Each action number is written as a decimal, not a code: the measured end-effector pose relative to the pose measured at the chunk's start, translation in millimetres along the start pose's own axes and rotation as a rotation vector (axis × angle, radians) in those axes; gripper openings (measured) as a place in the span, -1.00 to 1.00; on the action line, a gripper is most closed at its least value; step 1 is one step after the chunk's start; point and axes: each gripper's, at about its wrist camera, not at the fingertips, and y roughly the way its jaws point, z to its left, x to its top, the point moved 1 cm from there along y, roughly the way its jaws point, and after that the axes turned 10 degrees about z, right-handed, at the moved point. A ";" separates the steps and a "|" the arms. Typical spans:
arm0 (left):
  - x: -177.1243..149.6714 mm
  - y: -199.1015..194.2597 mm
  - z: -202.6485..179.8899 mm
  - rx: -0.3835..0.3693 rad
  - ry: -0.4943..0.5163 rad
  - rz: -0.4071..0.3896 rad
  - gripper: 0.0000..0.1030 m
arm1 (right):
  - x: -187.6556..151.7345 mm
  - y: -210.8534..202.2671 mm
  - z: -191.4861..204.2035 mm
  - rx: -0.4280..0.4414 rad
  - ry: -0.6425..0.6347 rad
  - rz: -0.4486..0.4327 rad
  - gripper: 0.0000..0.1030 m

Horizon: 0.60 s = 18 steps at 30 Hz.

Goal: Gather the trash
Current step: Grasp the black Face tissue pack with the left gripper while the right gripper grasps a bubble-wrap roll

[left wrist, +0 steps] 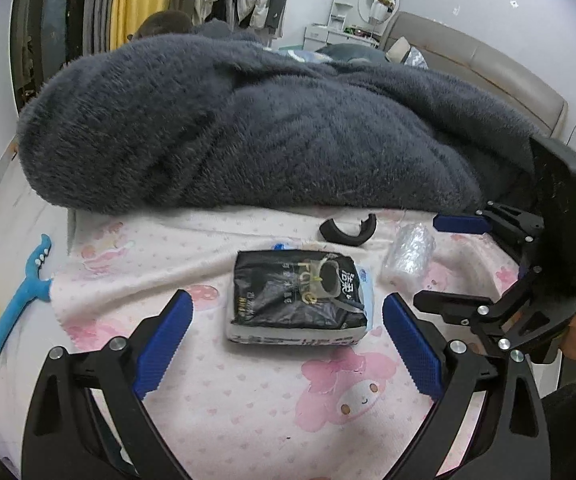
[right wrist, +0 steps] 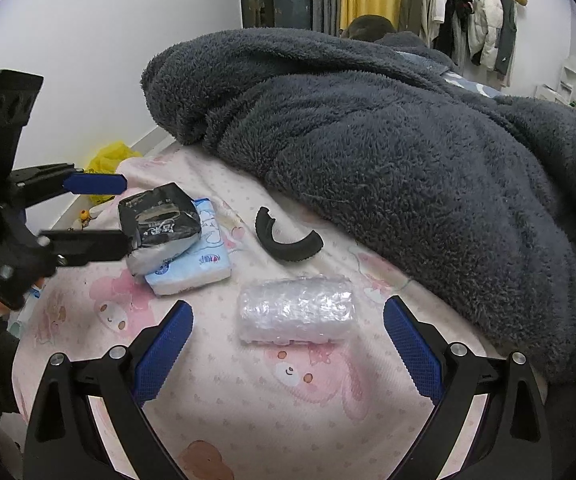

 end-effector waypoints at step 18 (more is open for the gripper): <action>4.7 18.7 -2.4 0.028 -0.027 0.044 0.43 | -2.3 8.4 -0.9 -0.009 0.014 0.022 0.84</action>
